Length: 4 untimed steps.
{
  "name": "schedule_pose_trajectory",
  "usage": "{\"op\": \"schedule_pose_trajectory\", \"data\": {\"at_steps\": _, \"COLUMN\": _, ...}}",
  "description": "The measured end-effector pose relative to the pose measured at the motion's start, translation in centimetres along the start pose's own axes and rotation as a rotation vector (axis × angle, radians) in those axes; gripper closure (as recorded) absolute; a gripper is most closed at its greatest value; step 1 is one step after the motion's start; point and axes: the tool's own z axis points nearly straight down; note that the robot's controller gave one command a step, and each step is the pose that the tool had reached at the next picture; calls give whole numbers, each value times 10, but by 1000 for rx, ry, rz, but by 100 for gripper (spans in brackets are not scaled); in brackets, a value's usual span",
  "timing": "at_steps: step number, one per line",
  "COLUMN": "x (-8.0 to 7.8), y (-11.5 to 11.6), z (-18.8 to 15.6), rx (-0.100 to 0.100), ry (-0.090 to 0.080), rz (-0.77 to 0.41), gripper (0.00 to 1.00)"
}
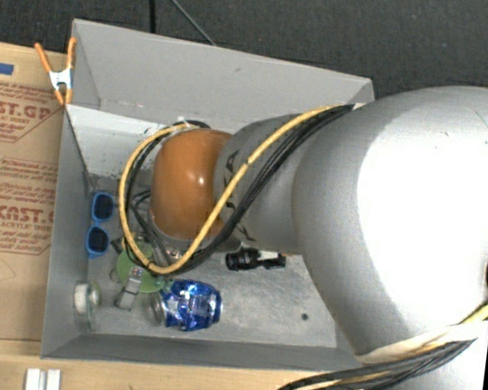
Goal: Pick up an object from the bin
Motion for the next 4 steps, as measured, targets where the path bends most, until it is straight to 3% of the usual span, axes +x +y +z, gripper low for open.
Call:
{"op": "schedule_pose_trajectory", "data": {"at_steps": 1, "x": -1, "y": 1, "z": -2, "rx": -3, "ry": -4, "rz": -1, "gripper": 100}}
{"op": "schedule_pose_trajectory", "data": {"at_steps": 2, "x": -32, "y": -15, "z": -113, "rx": -6, "ry": -15, "rz": 18, "gripper": 100}}
{"op": "schedule_pose_trajectory", "data": {"at_steps": 3, "x": -36, "y": -19, "z": -359, "rx": -7, "ry": -16, "rz": 50, "gripper": 100}}
{"op": "schedule_pose_trajectory", "data": {"at_steps": 4, "x": -18, "y": -31, "z": -290, "rx": 1, "ry": -3, "rz": 163, "gripper": 100}}
